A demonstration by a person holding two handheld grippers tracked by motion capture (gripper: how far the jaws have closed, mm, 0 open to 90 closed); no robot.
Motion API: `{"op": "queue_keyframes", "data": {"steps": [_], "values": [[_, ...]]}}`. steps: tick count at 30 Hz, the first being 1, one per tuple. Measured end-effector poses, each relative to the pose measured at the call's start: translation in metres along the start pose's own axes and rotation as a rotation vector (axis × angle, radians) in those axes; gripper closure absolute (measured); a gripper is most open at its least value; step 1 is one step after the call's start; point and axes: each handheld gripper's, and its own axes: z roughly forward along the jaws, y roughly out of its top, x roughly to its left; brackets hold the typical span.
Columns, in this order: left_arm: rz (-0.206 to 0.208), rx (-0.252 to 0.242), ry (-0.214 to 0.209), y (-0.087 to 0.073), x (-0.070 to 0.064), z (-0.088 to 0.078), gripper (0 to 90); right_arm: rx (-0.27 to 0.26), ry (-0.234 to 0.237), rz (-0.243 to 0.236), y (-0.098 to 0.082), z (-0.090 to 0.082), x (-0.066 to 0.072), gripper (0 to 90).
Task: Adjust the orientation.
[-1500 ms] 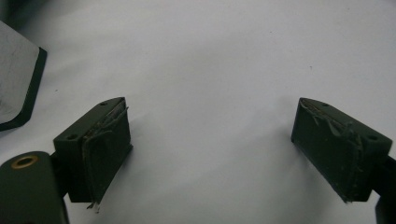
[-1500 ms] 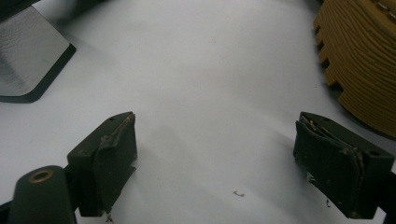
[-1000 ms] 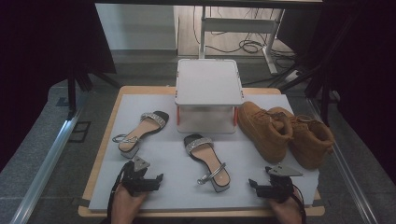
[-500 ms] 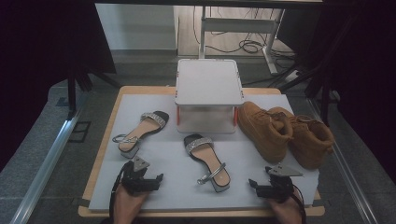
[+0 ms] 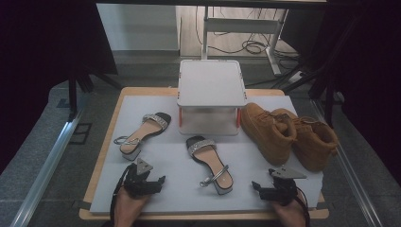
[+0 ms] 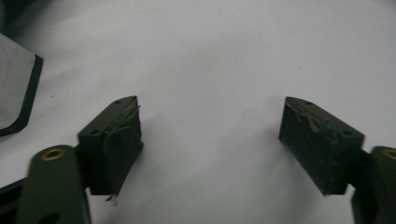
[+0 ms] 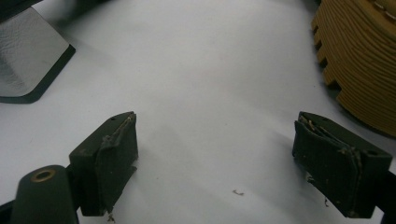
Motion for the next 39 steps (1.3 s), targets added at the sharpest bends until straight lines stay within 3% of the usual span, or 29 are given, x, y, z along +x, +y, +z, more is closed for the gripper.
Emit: {"op": "queue_keyframes", "data": {"steps": [9, 13, 23, 28, 39], "values": [[0.005, -0.043, -0.057, 0.006, -0.004, -0.005, 50.4, 0.000, 0.001, -0.001, 0.000, 0.000, 0.000, 14.3], [-0.004, -0.048, -0.088, 0.014, -0.004, -0.002, 61.2, 0.000, 0.001, -0.001, 0.000, 0.000, 0.000, 14.3], [0.023, -0.050, -0.132, 0.031, -0.007, 0.010, 83.7, -0.001, 0.003, 0.000, 0.000, 0.000, 0.000, 14.4], [0.034, -0.049, -0.153, 0.043, -0.010, 0.019, 89.1, -0.001, 0.003, 0.000, 0.000, 0.000, 0.000, 14.5], [0.020, -0.034, -0.163, 0.060, -0.014, 0.045, 89.7, -0.002, 0.004, -0.001, 0.000, 0.000, -0.001, 14.5]]}}
